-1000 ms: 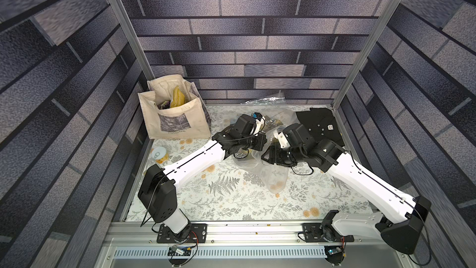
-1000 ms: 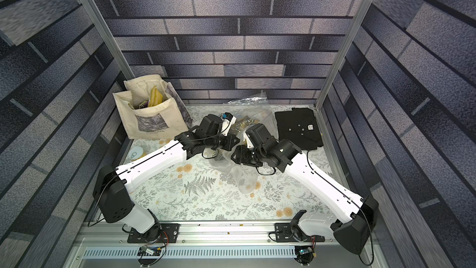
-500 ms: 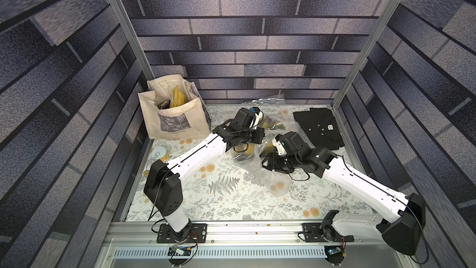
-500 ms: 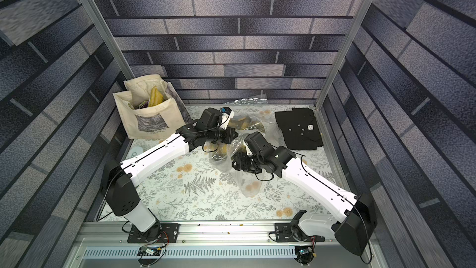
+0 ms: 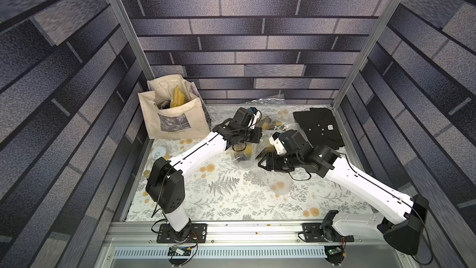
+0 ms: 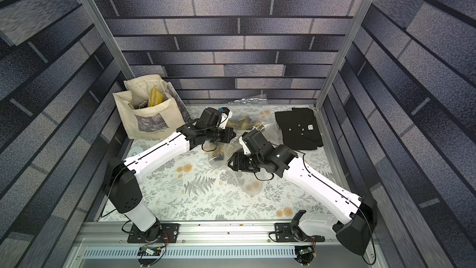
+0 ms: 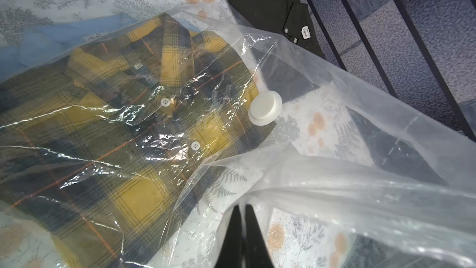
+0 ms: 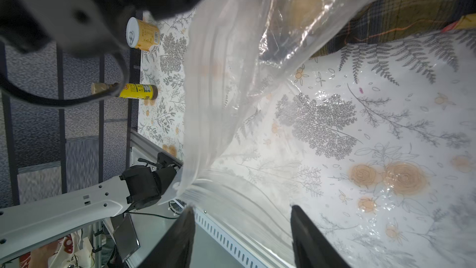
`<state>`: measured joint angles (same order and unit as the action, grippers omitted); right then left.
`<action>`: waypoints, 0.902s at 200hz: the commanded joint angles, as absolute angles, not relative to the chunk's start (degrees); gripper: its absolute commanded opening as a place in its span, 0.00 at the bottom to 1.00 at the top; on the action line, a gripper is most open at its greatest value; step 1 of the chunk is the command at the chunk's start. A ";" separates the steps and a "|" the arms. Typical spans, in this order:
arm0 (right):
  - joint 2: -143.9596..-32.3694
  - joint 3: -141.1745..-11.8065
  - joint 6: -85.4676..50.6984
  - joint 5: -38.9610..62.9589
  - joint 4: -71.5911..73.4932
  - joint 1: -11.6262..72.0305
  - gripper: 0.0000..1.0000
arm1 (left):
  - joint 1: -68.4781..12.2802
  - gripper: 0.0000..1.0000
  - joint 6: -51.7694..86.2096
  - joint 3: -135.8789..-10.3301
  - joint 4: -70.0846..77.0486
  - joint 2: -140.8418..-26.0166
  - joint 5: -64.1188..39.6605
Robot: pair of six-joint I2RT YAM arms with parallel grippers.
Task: Place the folded shirt into the vacuum bag
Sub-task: Adjust the vacuum bag at the center of the board.
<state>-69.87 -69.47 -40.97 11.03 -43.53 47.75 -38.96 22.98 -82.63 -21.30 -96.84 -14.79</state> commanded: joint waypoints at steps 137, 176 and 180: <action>-87.94 -90.00 -26.57 -3.66 -51.19 26.41 0.65 | -45.81 0.65 26.59 -66.29 -33.70 -80.54 -7.10; -96.25 -85.80 -25.84 -6.15 -45.80 24.79 0.67 | -35.21 0.72 31.54 -60.50 -34.17 -80.19 -5.21; -96.94 -85.51 -25.91 -6.15 -45.25 24.79 0.67 | -34.40 0.72 32.19 -60.12 -34.11 -80.86 -4.69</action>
<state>-93.86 -87.57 -27.29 -4.14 -48.62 25.30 -39.09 27.53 -63.83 -31.11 -79.15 -8.64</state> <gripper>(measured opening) 0.669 0.716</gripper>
